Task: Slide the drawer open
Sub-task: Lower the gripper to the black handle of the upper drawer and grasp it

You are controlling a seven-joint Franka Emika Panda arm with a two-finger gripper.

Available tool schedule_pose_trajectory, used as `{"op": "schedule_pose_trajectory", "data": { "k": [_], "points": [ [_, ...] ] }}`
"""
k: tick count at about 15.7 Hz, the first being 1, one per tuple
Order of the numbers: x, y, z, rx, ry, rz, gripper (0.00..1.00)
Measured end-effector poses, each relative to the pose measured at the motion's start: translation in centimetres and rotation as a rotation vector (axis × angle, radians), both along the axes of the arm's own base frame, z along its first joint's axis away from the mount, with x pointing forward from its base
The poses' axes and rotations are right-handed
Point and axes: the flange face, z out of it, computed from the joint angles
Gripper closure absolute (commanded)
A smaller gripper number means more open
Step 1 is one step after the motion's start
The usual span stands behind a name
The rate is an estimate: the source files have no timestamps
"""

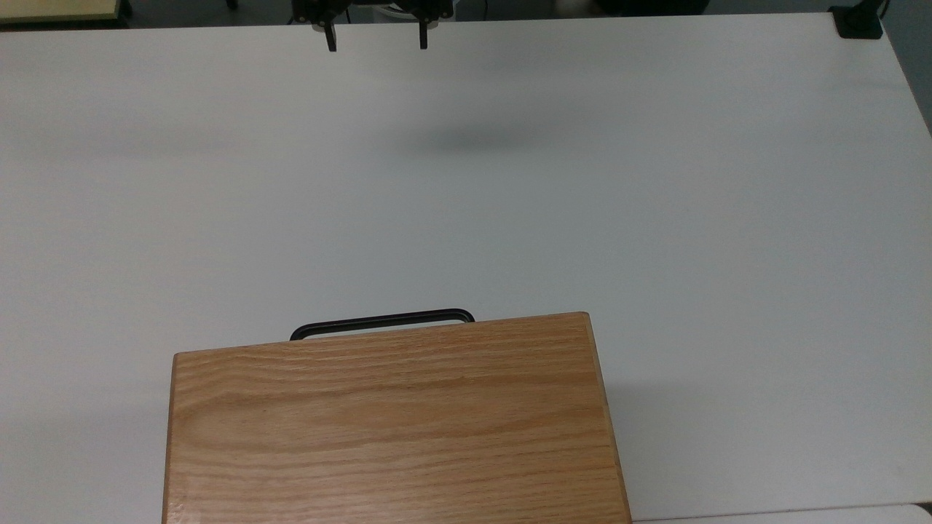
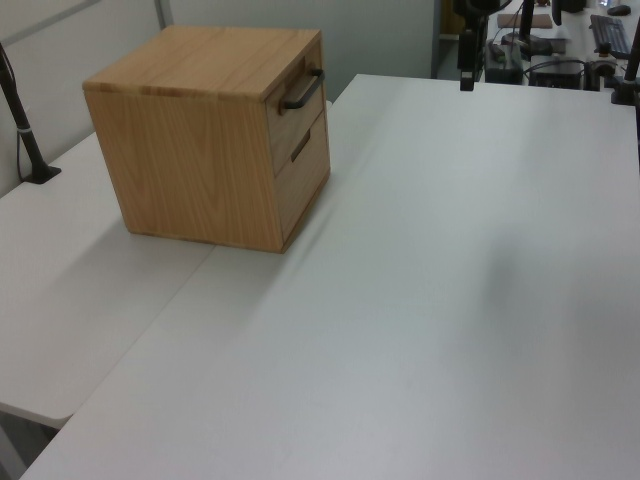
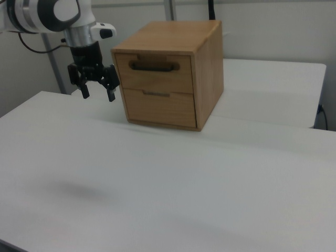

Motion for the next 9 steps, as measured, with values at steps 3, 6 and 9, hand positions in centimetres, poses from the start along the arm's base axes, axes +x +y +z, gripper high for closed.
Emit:
{"op": "schedule_pose_trajectory", "data": {
  "k": [3, 6, 9],
  "points": [
    [0.5, -0.3, -0.3, 0.001, -0.015, -0.022, 0.00],
    [2.0, -1.3, 0.4, 0.037, -0.129, -0.211, 0.00],
    [3.5, -2.4, 1.6, 0.135, -0.257, -0.549, 0.00]
  ]
}}
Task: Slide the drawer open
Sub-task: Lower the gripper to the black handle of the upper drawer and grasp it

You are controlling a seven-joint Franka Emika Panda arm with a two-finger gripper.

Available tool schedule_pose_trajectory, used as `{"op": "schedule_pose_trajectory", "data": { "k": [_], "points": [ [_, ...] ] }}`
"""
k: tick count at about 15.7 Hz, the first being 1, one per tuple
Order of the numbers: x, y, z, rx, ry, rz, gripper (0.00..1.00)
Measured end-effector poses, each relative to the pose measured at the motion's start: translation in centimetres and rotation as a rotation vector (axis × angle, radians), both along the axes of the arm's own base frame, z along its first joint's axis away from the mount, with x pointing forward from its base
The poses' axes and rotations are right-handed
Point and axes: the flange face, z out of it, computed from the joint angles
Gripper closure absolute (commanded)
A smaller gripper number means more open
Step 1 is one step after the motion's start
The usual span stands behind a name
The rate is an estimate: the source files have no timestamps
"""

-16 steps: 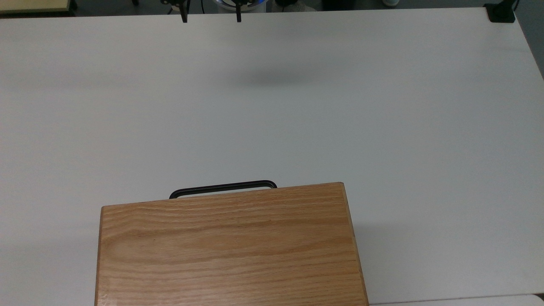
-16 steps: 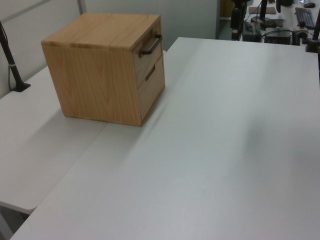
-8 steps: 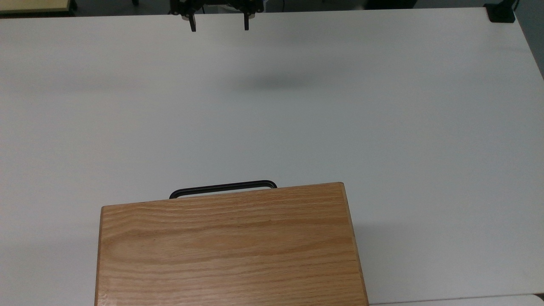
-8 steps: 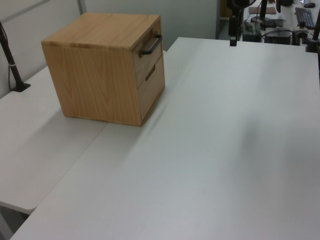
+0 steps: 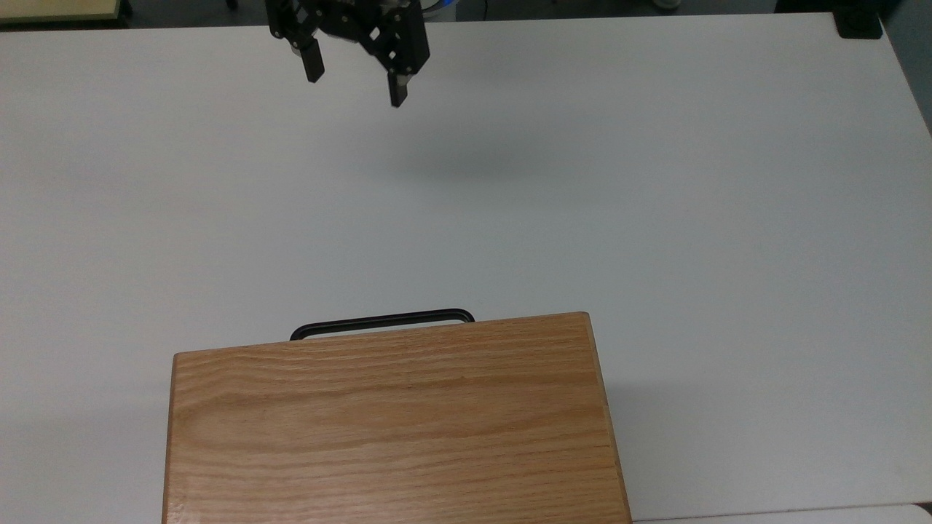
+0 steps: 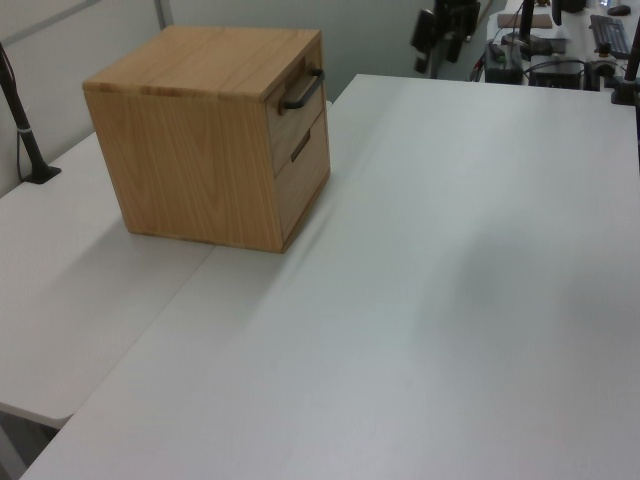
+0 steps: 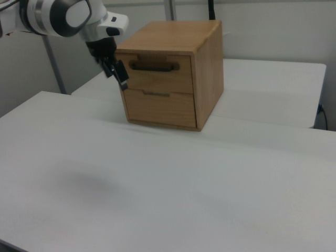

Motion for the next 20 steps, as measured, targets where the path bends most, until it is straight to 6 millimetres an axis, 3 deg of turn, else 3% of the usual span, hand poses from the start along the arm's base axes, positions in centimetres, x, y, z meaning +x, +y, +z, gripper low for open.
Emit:
{"op": "schedule_pose_trajectory", "data": {
  "k": [4, 5, 7, 9, 12, 20],
  "points": [
    [2.7, -0.8, -0.3, 0.214, -0.127, -0.419, 0.04],
    [3.6, -1.2, -0.8, 0.268, -0.151, -0.499, 0.13],
    [5.3, -1.8, -2.4, 0.357, -0.185, -0.620, 0.44],
    [6.8, -2.0, -4.1, 0.418, -0.206, -0.695, 0.59],
    [8.4, -2.3, -5.8, 0.475, -0.228, -0.758, 0.60],
    [11.8, -3.1, -7.6, 0.558, -0.338, -0.861, 0.60]
  ]
}}
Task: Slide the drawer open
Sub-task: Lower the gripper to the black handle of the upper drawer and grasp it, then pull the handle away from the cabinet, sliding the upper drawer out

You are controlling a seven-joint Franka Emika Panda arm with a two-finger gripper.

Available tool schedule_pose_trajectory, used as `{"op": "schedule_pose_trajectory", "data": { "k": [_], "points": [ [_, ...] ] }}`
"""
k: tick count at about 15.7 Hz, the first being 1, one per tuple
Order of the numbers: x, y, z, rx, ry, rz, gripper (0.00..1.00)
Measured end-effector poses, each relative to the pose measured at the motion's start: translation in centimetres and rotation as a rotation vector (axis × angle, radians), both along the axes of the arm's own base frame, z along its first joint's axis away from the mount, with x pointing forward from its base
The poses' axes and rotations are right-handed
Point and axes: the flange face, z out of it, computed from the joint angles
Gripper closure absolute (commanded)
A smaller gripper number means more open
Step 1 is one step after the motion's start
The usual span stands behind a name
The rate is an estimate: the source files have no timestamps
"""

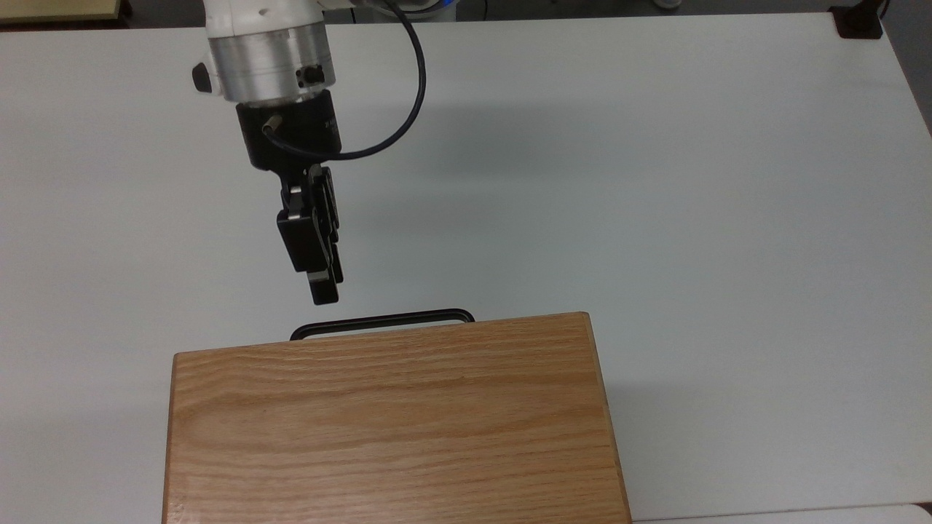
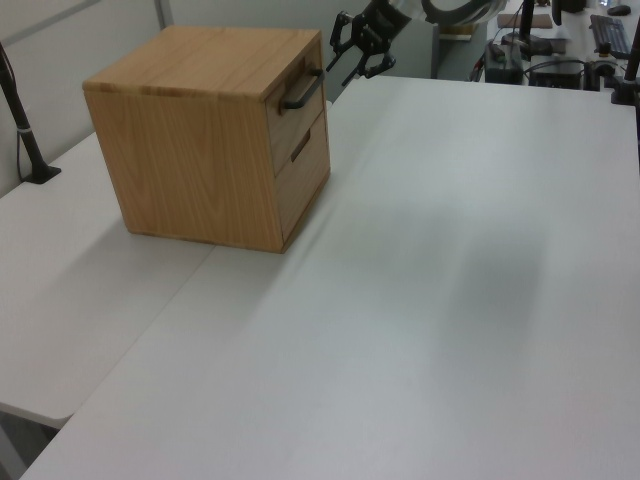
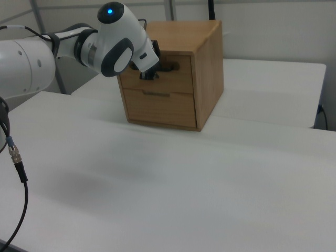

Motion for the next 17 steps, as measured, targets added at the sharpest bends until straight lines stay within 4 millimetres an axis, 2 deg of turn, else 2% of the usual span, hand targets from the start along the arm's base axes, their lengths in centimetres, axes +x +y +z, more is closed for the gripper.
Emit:
{"op": "schedule_pose_trajectory", "data": {
  "k": [8, 11, 12, 17],
  "points": [
    [2.0, 1.2, -0.8, 0.029, -0.057, -0.030, 0.61],
    [2.9, 2.0, -2.0, 0.032, -0.060, -0.024, 0.95],
    [3.1, 2.0, -2.4, 0.032, -0.063, -0.025, 0.98],
    [3.1, 2.0, -2.6, 0.006, -0.055, -0.002, 0.98]
  ]
}}
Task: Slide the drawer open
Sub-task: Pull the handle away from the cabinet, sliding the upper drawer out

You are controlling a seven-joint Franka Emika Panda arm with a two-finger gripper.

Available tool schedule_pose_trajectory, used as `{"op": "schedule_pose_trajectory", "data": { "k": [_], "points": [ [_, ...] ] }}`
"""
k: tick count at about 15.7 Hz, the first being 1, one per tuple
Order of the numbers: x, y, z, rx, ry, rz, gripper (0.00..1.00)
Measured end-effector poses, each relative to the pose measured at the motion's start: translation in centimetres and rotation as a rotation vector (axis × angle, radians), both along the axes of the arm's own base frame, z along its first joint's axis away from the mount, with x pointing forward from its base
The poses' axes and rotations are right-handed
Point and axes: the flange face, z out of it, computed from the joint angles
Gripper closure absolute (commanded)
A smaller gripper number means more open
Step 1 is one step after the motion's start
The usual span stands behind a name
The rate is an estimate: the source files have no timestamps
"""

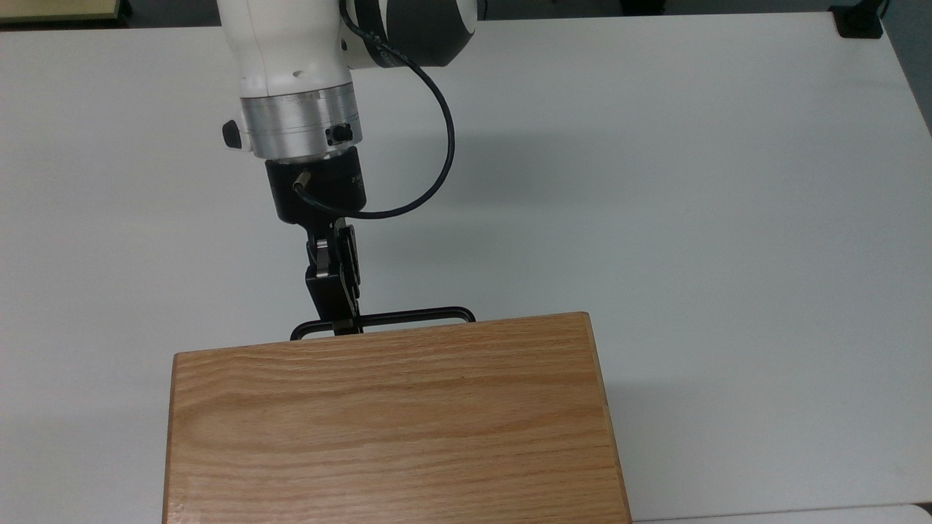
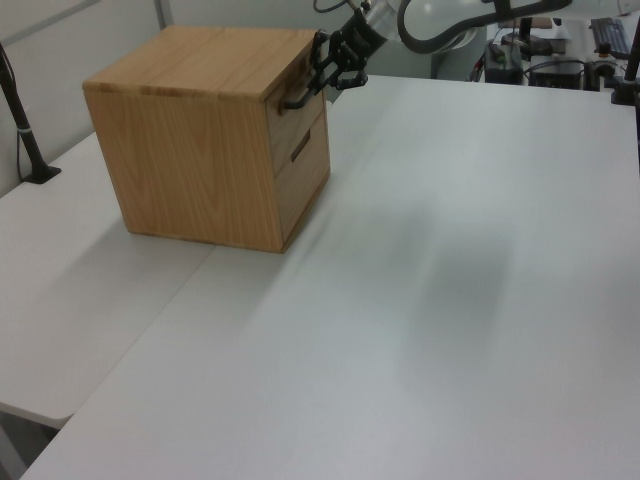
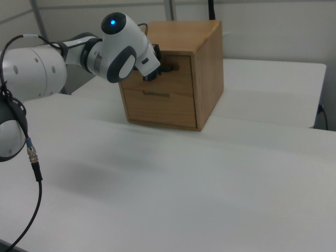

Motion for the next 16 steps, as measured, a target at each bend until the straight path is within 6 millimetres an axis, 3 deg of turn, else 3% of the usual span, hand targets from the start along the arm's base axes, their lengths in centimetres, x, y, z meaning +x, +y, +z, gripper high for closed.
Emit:
{"op": "schedule_pose_trajectory", "data": {
  "k": [3, 8, 16],
  "points": [
    [-1.6, -0.5, 0.8, -0.028, 0.077, 0.049, 0.98],
    [-7.1, -1.4, 2.9, -0.082, 0.322, 0.200, 0.97],
    [-14.7, -1.2, 3.9, -0.171, 0.493, 0.294, 0.94]
  ]
}}
